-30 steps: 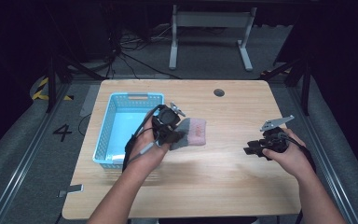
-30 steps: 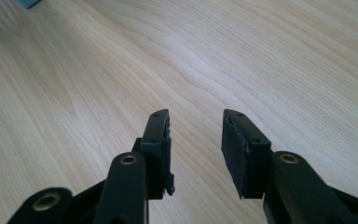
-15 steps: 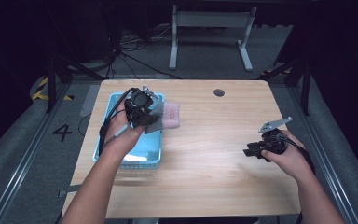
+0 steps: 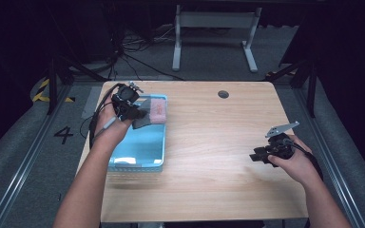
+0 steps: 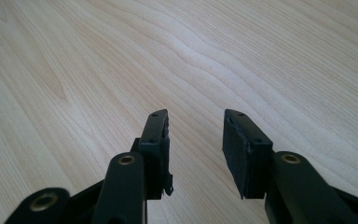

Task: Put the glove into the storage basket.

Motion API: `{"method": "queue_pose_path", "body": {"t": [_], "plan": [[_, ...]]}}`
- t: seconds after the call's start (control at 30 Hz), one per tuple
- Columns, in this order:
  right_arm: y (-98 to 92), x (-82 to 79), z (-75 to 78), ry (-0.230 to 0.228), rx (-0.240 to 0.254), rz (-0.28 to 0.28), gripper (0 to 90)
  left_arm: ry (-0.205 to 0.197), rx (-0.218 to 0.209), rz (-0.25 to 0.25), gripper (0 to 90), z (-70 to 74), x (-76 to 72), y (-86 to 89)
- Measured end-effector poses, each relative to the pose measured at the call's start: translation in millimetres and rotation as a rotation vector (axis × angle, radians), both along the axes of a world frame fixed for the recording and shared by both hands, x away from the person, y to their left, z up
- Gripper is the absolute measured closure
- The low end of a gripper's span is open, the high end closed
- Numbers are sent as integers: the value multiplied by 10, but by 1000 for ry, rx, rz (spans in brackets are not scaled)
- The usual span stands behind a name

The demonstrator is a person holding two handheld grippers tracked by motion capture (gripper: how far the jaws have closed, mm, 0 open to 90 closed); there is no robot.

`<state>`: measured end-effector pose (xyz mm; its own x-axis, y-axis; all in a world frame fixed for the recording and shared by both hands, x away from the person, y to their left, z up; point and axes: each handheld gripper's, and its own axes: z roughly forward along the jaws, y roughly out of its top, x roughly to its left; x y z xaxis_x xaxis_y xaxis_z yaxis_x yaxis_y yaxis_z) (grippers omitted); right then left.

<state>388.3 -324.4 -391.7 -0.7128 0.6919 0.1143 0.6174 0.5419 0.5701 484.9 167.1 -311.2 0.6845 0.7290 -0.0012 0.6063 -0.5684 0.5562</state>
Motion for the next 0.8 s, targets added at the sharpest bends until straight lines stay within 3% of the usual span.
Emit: {"method": "queue_pose_path", "body": {"t": [0.13, 0.23, 0.37, 0.6, 0.8], "plan": [[15, 0, -20, 7, -5, 1, 617, 31, 8, 10, 691, -73, 118, 113], [26, 3, -29, 6, -9, 2, 617, 48, 34, 4, 691, -148, 194, 132], [38, 12, -46, 10, -13, 8, 616, 74, 33, 0, 690, -244, 295, 159], [85, 27, -74, 8, -20, 23, 609, 95, 71, 12, 686, -420, 375, 91], [146, 27, -86, 7, -28, 42, 600, 122, 65, -13, 685, -557, 446, 80]]}}
